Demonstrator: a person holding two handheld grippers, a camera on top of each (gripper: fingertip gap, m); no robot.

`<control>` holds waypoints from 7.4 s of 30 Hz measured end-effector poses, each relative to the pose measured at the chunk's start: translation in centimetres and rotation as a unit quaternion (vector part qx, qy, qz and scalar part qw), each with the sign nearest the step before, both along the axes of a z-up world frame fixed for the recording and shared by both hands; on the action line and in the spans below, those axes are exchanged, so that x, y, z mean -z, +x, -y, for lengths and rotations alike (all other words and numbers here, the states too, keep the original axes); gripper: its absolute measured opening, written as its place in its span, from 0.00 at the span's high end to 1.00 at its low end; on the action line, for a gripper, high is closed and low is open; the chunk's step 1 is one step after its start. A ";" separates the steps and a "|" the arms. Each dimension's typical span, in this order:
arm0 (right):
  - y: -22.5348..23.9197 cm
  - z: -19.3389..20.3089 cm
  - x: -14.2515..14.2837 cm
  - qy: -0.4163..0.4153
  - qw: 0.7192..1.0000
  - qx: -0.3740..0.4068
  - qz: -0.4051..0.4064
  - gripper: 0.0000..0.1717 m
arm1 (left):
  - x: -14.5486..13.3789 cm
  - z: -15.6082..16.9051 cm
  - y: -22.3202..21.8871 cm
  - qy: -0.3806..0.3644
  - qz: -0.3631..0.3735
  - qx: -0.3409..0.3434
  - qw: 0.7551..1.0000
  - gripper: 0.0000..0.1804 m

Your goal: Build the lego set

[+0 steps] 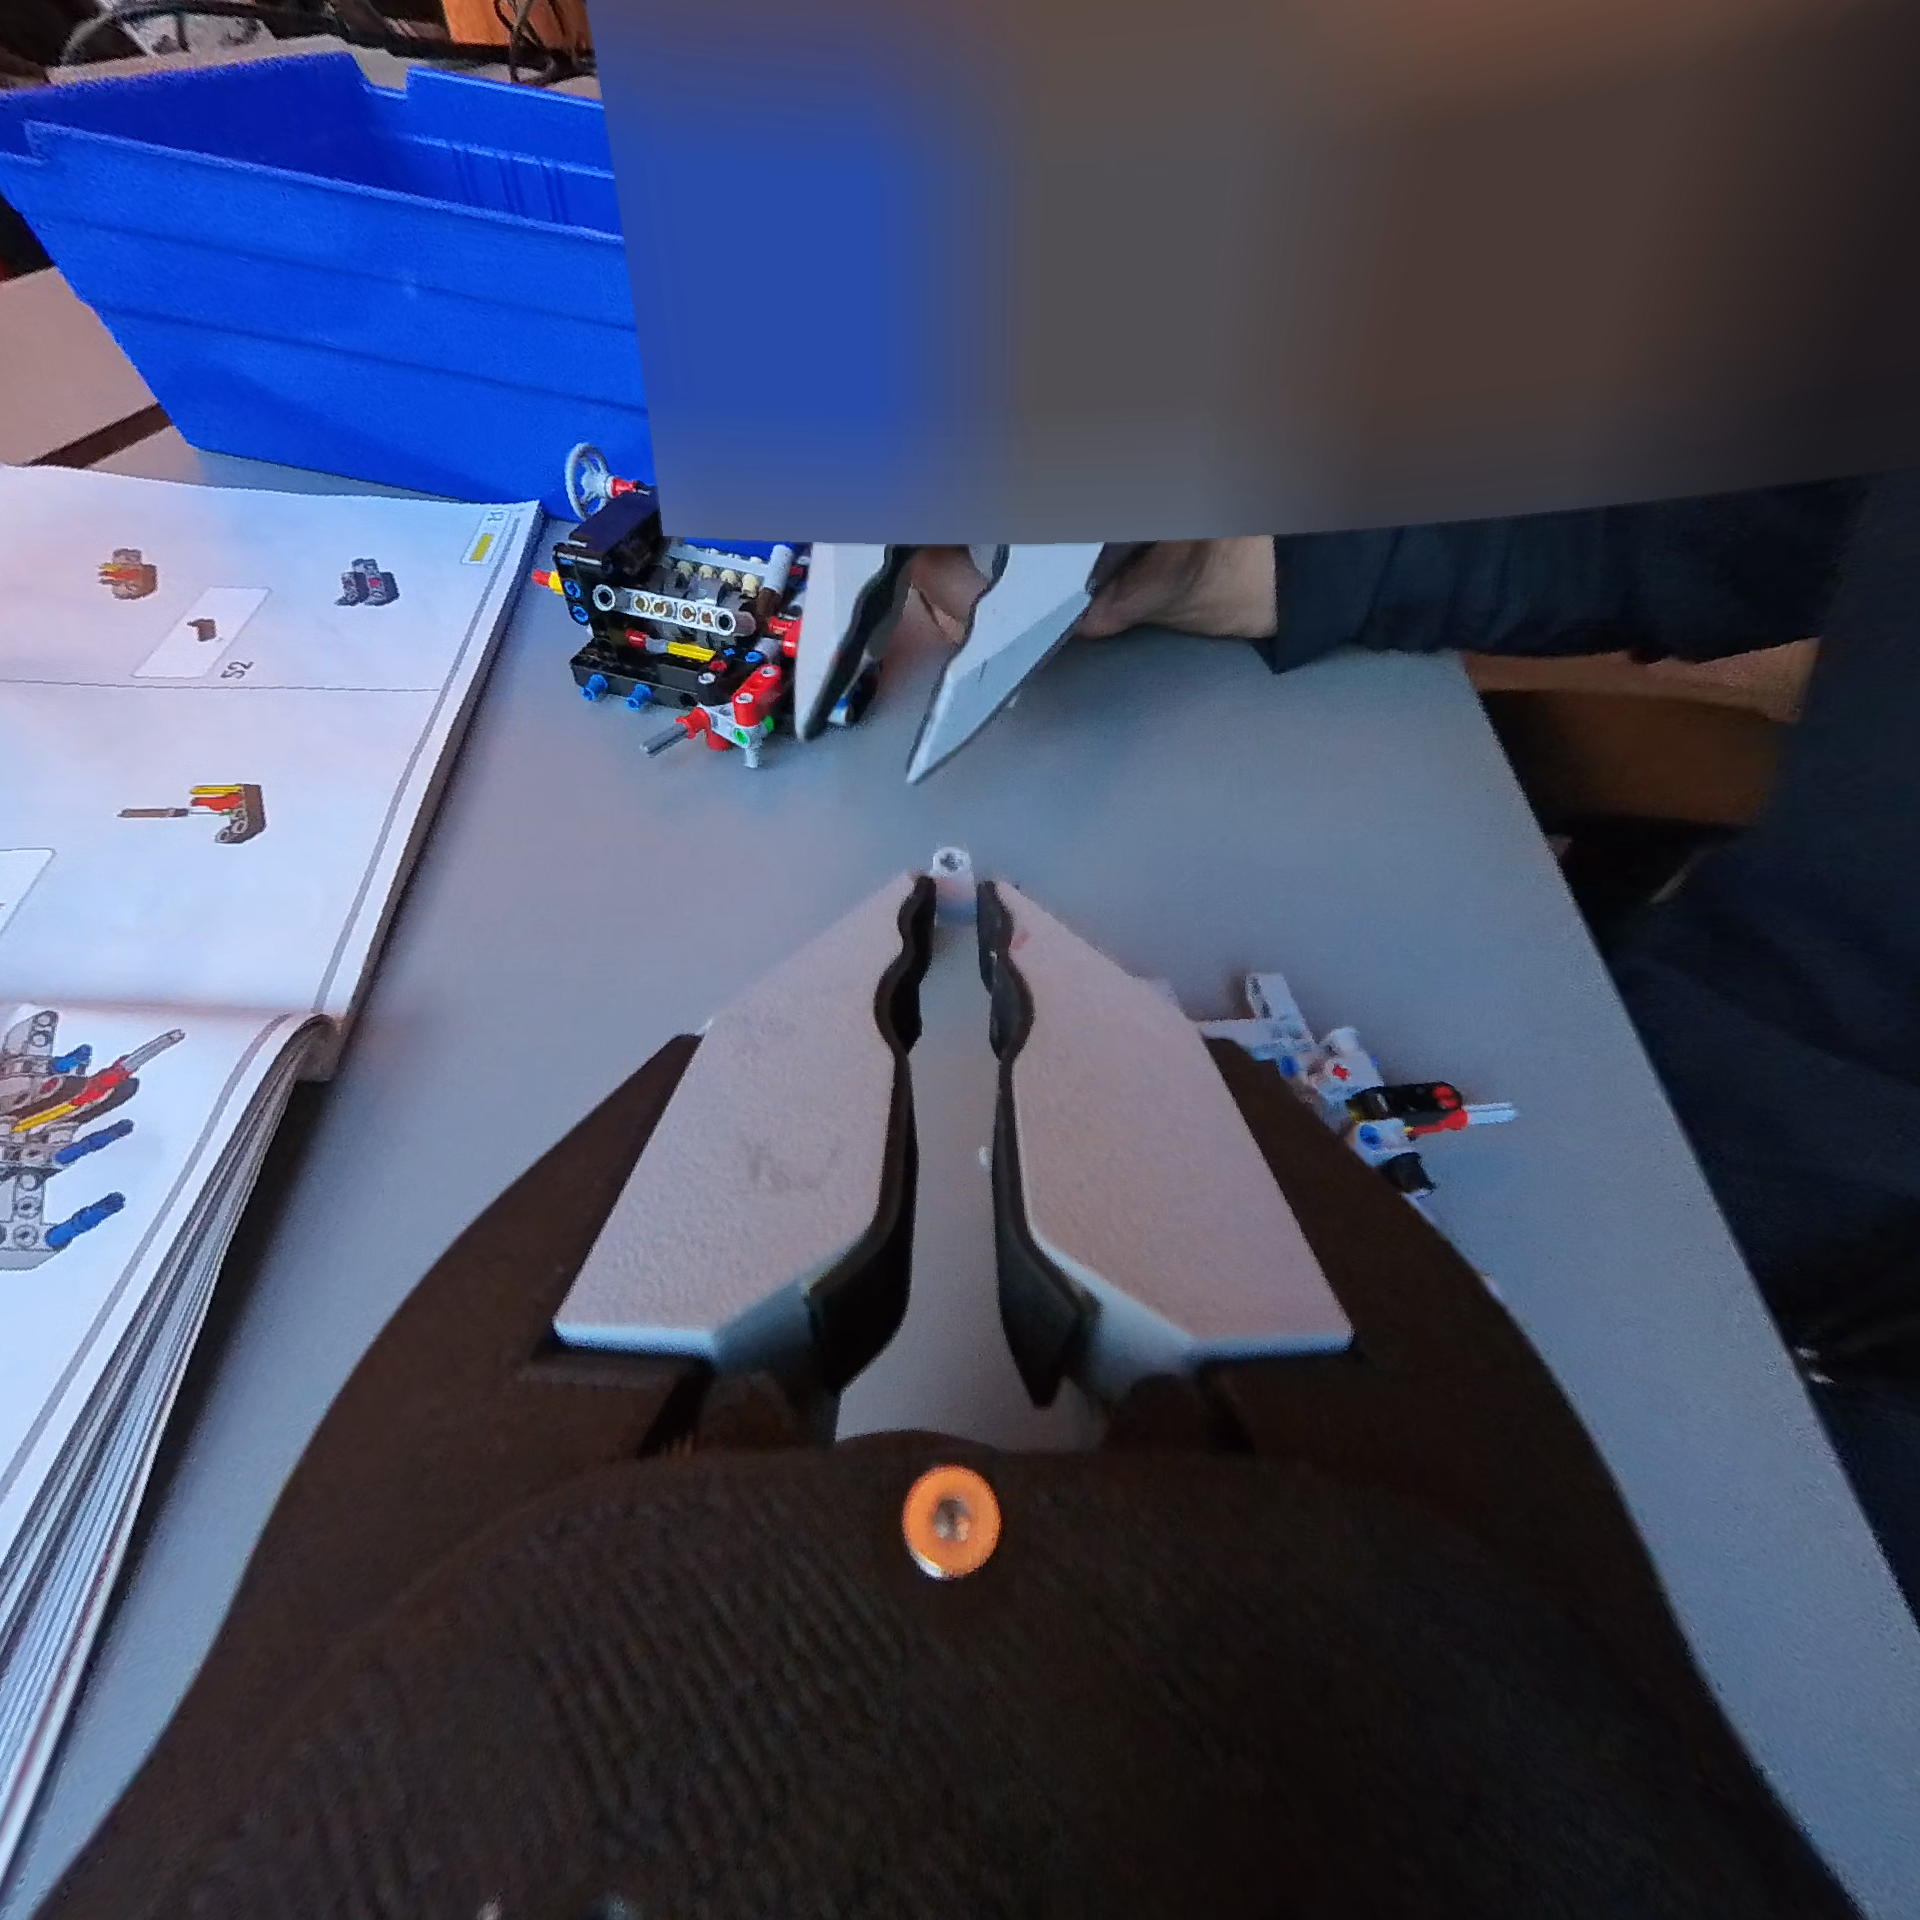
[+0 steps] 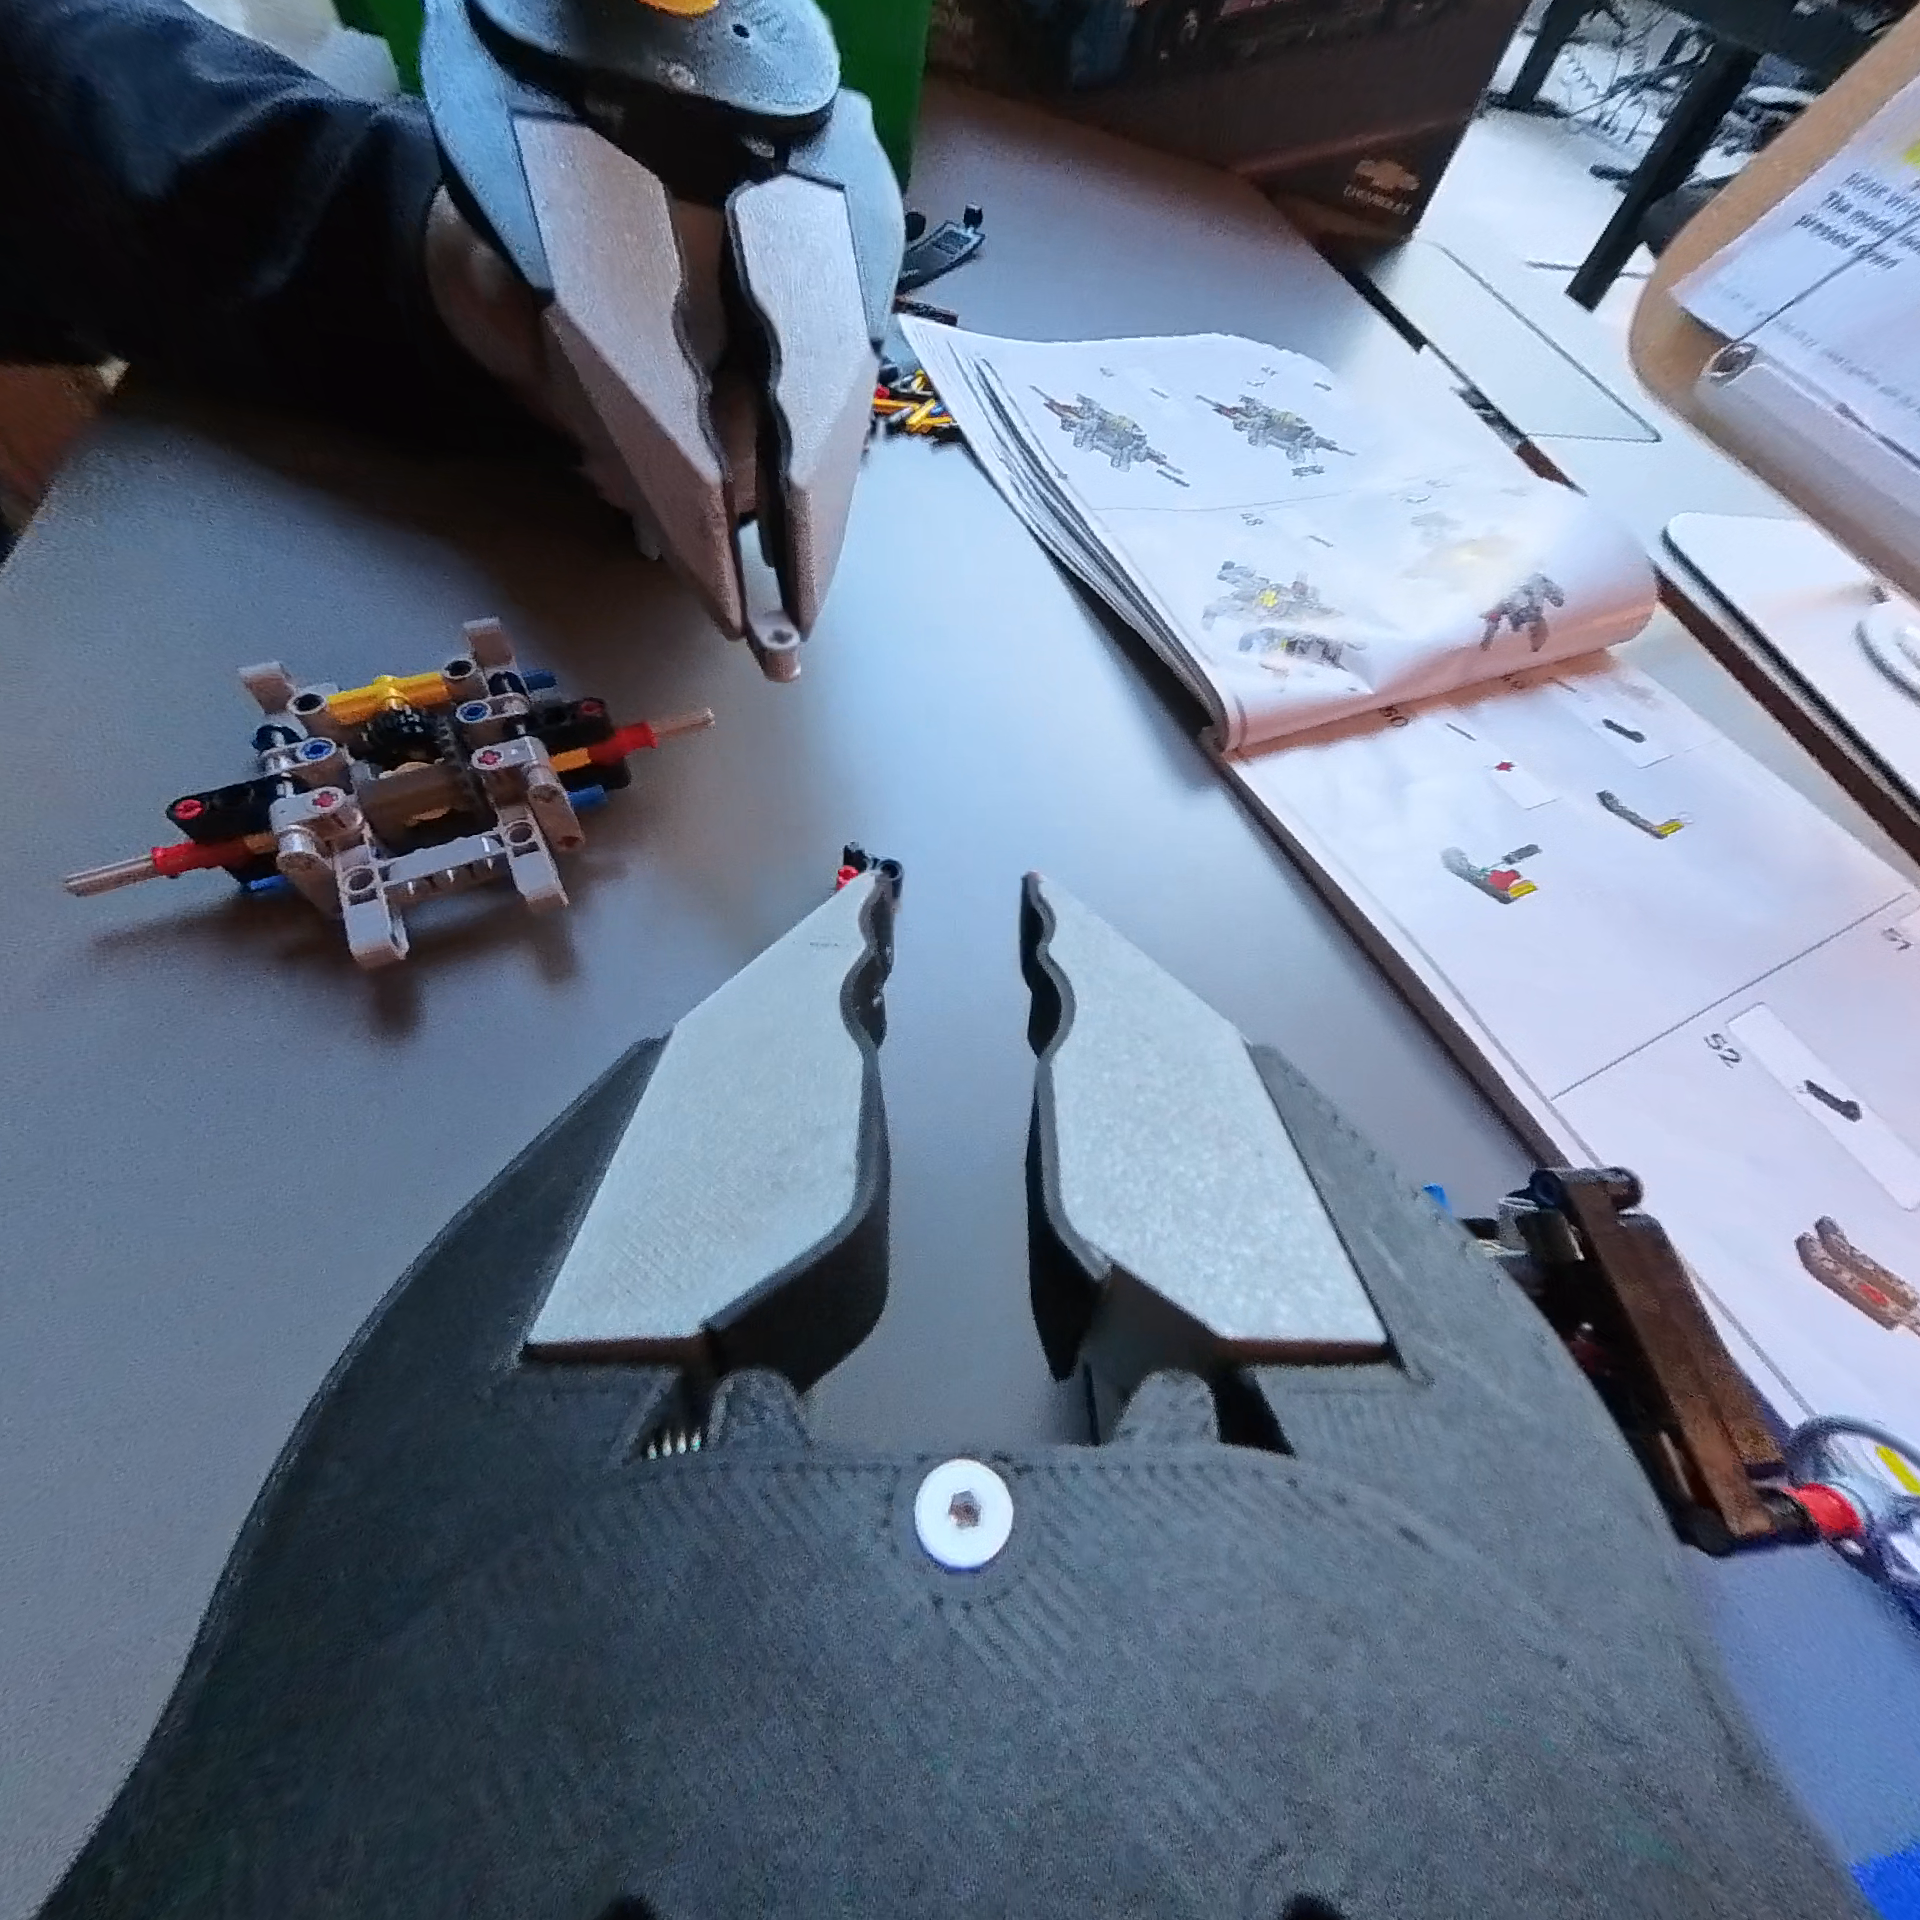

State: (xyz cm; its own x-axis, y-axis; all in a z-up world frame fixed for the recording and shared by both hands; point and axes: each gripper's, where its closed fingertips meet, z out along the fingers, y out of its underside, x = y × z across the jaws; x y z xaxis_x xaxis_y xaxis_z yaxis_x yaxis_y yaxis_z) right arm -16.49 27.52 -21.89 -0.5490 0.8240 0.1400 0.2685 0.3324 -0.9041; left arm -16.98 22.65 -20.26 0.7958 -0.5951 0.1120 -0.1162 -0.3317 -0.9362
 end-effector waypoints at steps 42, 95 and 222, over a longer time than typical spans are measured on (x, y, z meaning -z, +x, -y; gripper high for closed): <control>-2.8 1.3 -2.5 -0.109 0.994 -0.006 -0.018 0.88 | -0.3 -0.2 -0.5 0.038 -0.068 -0.038 0.996 0.97; 0.4 3.0 3.5 0.037 0.989 -0.072 0.127 0.90 | 0.9 -0.3 -0.3 0.017 -0.077 -0.024 0.997 0.97; 0.5 6.0 2.5 0.090 0.986 -0.110 0.082 0.98 | 3.7 0.7 1.8 -0.075 -0.095 0.098 0.988 0.97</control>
State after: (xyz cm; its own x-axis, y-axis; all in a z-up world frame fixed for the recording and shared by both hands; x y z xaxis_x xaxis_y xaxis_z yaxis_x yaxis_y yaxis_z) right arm -15.97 21.49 -24.42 -0.7390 0.6526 0.1676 0.3096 0.5498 -0.7758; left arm -15.22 21.96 -23.94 0.6819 -0.7281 0.0702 -0.3617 -0.4190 -0.8329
